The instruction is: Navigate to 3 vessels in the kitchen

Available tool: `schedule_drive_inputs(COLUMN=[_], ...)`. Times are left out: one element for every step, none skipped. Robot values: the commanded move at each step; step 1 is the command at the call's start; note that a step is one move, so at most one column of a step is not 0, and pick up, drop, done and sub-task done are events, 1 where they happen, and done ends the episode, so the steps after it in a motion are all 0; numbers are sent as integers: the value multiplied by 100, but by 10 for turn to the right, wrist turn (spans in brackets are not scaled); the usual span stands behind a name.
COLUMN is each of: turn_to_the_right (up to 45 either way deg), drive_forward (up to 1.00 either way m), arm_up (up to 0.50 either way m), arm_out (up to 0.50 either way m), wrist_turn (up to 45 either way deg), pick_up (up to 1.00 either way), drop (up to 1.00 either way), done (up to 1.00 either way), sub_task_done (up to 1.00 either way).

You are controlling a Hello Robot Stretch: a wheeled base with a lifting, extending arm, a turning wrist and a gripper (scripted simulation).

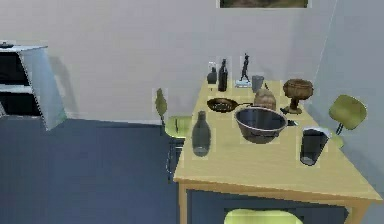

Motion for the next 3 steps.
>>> schedule_drive_inputs(turn_to_the_right=[0, -450, -90], drive_forward=[0, 0, 0], arm_up=[0, 0, 0], arm_out=[0, 0, 0], wrist_turn=[0, 0, 0], pick_up=[0, 0, 0], drop=[0, 0, 0], done=[0, 0, 0], sub_task_done=[100, 0, 0])
